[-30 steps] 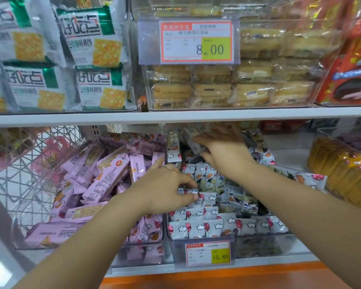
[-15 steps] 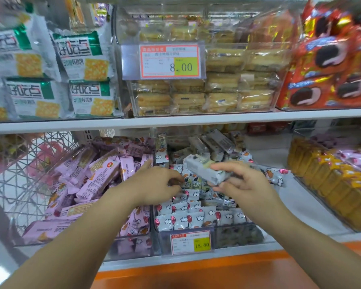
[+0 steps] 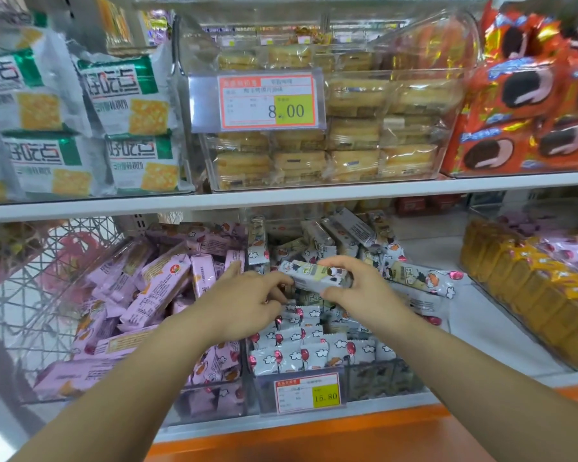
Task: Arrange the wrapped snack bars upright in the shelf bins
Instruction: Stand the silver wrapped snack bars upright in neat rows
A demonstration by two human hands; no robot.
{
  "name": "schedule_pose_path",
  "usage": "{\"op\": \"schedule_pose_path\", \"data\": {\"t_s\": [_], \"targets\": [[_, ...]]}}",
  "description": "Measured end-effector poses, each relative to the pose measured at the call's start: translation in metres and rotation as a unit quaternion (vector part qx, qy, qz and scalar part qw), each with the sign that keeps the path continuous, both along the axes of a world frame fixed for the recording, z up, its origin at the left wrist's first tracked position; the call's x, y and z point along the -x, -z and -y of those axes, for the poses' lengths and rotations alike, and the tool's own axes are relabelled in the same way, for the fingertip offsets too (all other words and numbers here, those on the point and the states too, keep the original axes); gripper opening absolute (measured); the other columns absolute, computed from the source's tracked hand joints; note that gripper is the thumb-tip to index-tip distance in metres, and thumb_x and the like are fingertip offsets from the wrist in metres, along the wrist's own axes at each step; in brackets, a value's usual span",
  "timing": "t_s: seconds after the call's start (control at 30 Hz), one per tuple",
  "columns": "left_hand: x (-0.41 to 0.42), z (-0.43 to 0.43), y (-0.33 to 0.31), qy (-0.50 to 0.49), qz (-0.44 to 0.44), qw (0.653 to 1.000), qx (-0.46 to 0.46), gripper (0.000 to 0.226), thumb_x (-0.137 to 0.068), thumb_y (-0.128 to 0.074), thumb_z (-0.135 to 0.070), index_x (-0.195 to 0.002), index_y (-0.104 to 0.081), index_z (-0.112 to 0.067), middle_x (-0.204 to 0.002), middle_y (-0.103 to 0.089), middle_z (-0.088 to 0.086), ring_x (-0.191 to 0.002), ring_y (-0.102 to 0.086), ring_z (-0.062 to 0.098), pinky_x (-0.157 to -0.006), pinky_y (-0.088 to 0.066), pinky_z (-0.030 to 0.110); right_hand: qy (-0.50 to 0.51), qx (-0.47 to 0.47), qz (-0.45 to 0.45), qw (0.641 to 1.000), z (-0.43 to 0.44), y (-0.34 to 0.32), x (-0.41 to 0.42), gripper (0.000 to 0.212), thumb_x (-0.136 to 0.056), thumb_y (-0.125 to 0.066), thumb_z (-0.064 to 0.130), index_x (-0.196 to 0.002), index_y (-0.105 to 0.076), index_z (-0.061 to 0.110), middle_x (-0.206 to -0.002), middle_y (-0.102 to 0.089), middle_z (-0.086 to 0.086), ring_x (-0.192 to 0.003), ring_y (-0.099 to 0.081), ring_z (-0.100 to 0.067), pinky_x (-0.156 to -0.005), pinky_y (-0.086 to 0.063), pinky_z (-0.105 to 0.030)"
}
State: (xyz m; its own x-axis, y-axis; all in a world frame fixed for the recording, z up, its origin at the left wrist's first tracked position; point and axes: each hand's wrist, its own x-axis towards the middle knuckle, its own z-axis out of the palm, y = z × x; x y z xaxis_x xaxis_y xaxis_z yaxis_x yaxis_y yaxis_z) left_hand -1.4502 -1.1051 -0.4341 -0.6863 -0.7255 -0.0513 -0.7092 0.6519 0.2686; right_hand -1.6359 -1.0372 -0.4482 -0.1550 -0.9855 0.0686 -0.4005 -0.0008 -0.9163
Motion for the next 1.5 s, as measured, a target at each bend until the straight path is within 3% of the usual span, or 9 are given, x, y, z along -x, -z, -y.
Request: {"op": "schedule_pose_path", "data": {"t_s": [0.1, 0.17, 0.33, 0.5, 0.67, 0.83, 1.03, 1.2, 1.5], "targets": [[-0.003, 0.001, 0.002, 0.002, -0.003, 1.000, 0.012, 0.042, -0.096, -0.041, -0.027, -0.137, -0.036, -0.033, -0.122, -0.059, -0.022, -0.125, -0.039, 0.004, -0.117, 0.007, 0.041, -0.029, -0.041, 0.045, 0.998, 0.006, 0.004, -0.006, 0.036, -0.082, -0.067, 0.007, -0.102, -0.055, 0.034, -0.129, -0.042, 0.009, -0.090, -0.061, -0.013, -0.090, -0.049, -0.037], [-0.003, 0.000, 0.002, 0.004, 0.005, 1.000, 0.014, 0.045, -0.097, -0.040, -0.028, -0.140, -0.031, -0.034, -0.124, -0.058, -0.022, -0.127, -0.037, 0.004, -0.117, 0.008, 0.041, -0.051, -0.050, 0.107, 0.992, 0.013, 0.009, -0.003, 0.040, -0.081, -0.067, 0.001, -0.101, -0.054, 0.033, -0.129, -0.038, 0.008, -0.105, -0.062, -0.030, -0.099, -0.046, -0.047], [-0.002, 0.000, 0.003, 0.008, 0.005, 1.000, 0.021, 0.051, -0.096, -0.041, -0.026, -0.143, -0.027, -0.036, -0.124, -0.057, -0.023, -0.129, -0.035, 0.006, -0.117, 0.008, 0.041, -0.089, -0.063, 0.130, 0.986, 0.015, 0.006, -0.004, 0.015, -0.086, -0.066, 0.017, -0.097, -0.057, 0.017, -0.116, -0.057, 0.002, -0.098, -0.067, -0.017, -0.098, -0.048, -0.036], [-0.004, 0.000, 0.003, 0.009, 0.004, 1.000, 0.019, 0.045, -0.096, -0.041, -0.023, -0.139, -0.032, -0.032, -0.123, -0.057, -0.022, -0.124, -0.037, 0.006, -0.118, 0.007, 0.040, -0.017, -0.006, -0.006, 1.000, 0.012, -0.003, 0.002, 0.005, -0.097, -0.050, 0.030, -0.101, -0.049, 0.029, -0.117, -0.059, 0.007, -0.103, -0.055, -0.011, -0.079, -0.038, -0.028], [-0.003, 0.000, 0.004, 0.007, 0.008, 1.000, 0.030, 0.048, -0.096, -0.041, -0.022, -0.142, -0.026, -0.028, -0.125, -0.056, -0.021, -0.124, -0.038, 0.006, -0.118, 0.007, 0.038, -0.075, -0.024, -0.080, 0.994, 0.014, -0.003, 0.007, 0.051, -0.094, -0.054, 0.010, -0.137, -0.035, 0.026, -0.110, -0.052, 0.008, -0.099, -0.058, -0.011, -0.077, -0.050, -0.025], [-0.005, 0.001, 0.005, 0.008, 0.003, 0.999, 0.033, 0.025, -0.095, -0.041, -0.021, -0.119, -0.040, -0.027, -0.123, -0.058, -0.019, -0.120, -0.041, 0.007, -0.118, 0.005, 0.040, -0.053, 0.077, -0.219, 0.971, 0.022, -0.002, -0.007, 0.034, -0.090, -0.055, 0.004, -0.119, -0.051, 0.023, -0.097, -0.048, 0.019, -0.098, -0.051, -0.004, -0.091, -0.048, -0.029], [-0.004, -0.001, 0.006, 0.008, -0.013, 0.999, 0.052, 0.025, -0.093, -0.042, -0.020, -0.116, -0.044, -0.028, -0.115, -0.061, -0.016, -0.114, -0.044, 0.005, -0.117, 0.004, 0.035, -0.029, 0.057, -0.201, 0.978, 0.044, 0.010, -0.016, 0.033, -0.088, -0.062, 0.010, -0.117, -0.051, 0.020, -0.095, -0.051, 0.014, -0.076, -0.056, 0.001, -0.068, -0.044, -0.010], [-0.008, -0.005, 0.004, -0.008, -0.039, 0.993, 0.116, 0.033, -0.091, -0.040, -0.018, -0.120, -0.047, -0.031, -0.114, -0.060, -0.012, -0.111, -0.046, 0.007, -0.114, -0.014, 0.033, -0.112, -0.084, -0.126, 0.982, 0.062, 0.023, -0.017, 0.030, -0.094, -0.052, 0.037, -0.107, -0.061, 0.011, -0.108, -0.066, -0.017, -0.099, -0.062, -0.034, -0.096, -0.045, -0.051], [-0.010, -0.008, 0.005, -0.030, 0.004, 0.983, 0.179, 0.041, -0.093, -0.040, -0.022, -0.132, -0.044, -0.035, -0.137, -0.050, -0.010, -0.130, -0.037, 0.007, -0.115, -0.015, 0.031, -0.148, -0.224, -0.091, 0.959, 0.069, 0.028, -0.011, 0.056, -0.098, -0.033, 0.050, -0.143, -0.038, 0.017, -0.151, -0.033, -0.007, -0.139, -0.029, -0.023, -0.116, -0.019, -0.042]]}}
